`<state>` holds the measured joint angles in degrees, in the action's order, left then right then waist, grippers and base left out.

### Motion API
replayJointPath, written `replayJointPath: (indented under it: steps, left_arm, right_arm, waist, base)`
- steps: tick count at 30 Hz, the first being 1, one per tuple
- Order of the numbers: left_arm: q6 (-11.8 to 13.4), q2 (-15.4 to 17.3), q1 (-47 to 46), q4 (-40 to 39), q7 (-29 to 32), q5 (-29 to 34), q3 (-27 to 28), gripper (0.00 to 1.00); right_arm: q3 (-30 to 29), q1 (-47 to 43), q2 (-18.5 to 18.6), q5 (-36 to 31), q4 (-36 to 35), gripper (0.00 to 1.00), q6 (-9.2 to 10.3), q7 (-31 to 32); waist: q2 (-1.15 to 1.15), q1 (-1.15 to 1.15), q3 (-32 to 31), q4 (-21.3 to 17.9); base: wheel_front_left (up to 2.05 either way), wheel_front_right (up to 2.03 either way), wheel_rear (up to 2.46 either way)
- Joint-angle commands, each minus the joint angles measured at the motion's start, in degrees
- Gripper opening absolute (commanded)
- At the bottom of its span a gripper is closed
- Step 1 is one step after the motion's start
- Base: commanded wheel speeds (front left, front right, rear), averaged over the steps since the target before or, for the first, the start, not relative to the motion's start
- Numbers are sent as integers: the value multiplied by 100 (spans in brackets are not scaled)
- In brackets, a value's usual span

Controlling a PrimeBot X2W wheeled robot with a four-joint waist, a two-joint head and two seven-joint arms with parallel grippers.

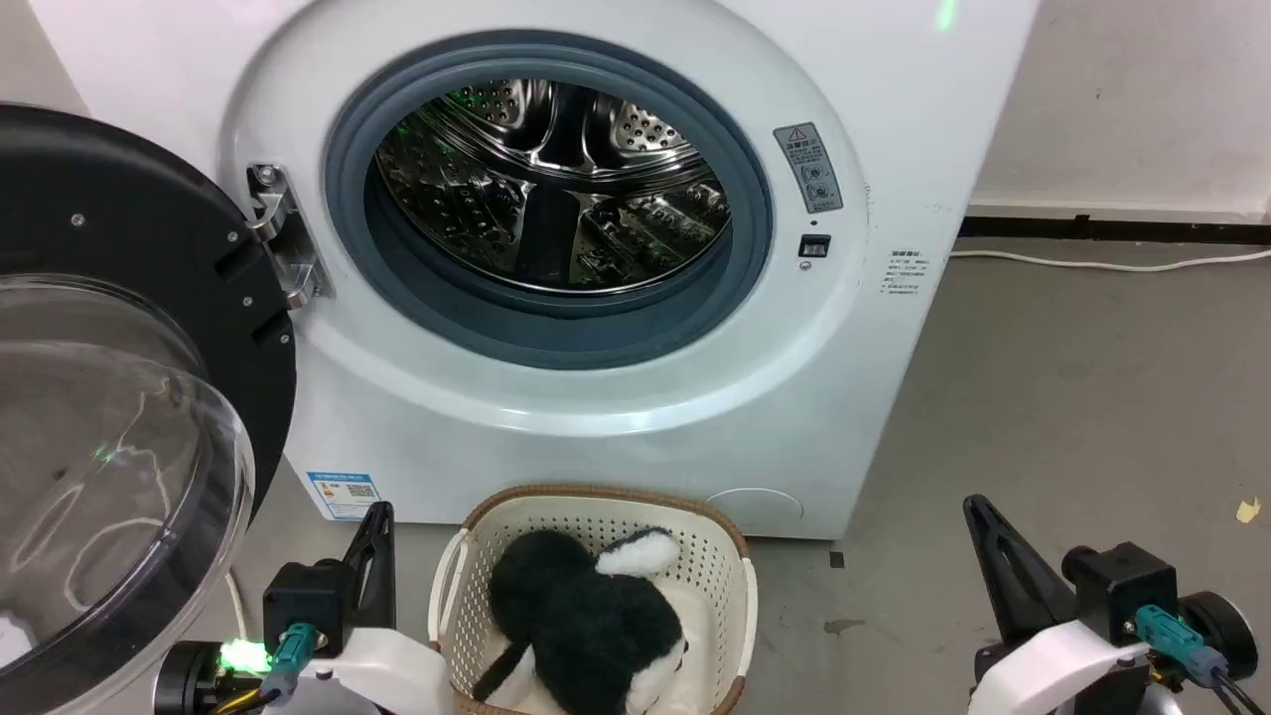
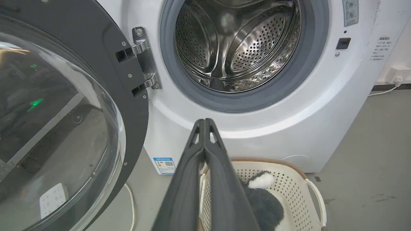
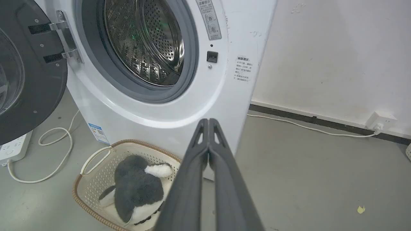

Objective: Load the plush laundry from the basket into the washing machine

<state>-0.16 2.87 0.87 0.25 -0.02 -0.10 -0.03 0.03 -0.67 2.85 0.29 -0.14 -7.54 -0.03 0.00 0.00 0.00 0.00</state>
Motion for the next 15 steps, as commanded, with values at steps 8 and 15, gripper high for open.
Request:
replayJointPath:
  steps: [8, 15]
  left_arm:
    - [16, 0, -87, -25, 2, 10, 3, 0]
    - [16, 0, -87, -25, 2, 10, 3, 0]
  right_arm:
    - [-3, 67, 3, -29, 14, 0, 5, 3]
    - [-3, 67, 3, -29, 14, 0, 5, 3]
  waist:
    - [0, 0, 0, 0]
    - [0, 0, 0, 0]
  base:
    - [0, 0, 0]
    - [0, 0, 0]
